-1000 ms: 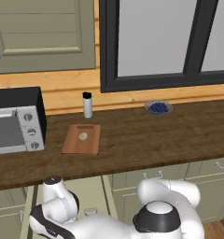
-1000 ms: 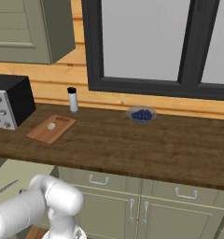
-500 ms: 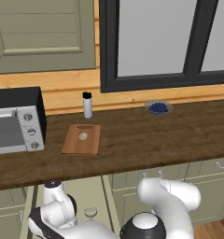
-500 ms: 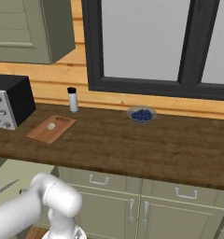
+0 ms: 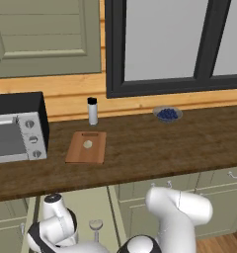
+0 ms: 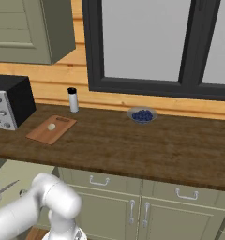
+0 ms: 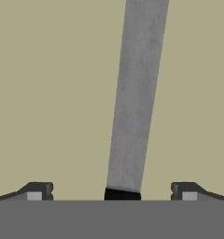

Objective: Place the appropriate cutting tool for cutting the garlic skin on the cutting board.

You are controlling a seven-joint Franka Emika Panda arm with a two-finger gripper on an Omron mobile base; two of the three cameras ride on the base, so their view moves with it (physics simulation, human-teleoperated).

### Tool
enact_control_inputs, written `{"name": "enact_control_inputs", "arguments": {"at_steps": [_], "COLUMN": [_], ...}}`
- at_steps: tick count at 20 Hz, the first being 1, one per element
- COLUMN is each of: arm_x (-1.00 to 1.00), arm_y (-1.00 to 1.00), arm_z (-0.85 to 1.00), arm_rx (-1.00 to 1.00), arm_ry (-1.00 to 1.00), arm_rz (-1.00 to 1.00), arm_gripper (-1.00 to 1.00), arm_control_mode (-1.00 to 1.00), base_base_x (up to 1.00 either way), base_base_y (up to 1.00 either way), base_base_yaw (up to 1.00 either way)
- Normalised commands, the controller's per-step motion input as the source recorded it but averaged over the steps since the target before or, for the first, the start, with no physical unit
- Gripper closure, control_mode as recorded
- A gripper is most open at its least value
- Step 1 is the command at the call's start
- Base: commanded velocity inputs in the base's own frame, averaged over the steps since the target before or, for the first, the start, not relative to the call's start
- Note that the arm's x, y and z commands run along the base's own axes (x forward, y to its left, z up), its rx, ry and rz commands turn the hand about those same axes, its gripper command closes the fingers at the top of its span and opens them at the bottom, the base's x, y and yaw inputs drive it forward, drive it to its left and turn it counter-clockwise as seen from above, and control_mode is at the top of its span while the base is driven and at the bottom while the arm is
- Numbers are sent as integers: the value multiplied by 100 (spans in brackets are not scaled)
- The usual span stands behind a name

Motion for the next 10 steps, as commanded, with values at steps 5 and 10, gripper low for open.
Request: {"name": "enact_control_inputs", "arguments": {"at_steps": [5, 10], "arm_x": [0, -1], "arm_y": [0, 0], "arm_z": [-45, -32], "arm_rx": [0, 0], "arm_ry": [0, -6], "arm_rz": [0, 0], "arm_gripper": [100, 100], "arm_control_mode": [-100, -100], "base_base_x": [0, 0], "base_base_y": [0, 0], "base_base_yaw": [0, 0]}}
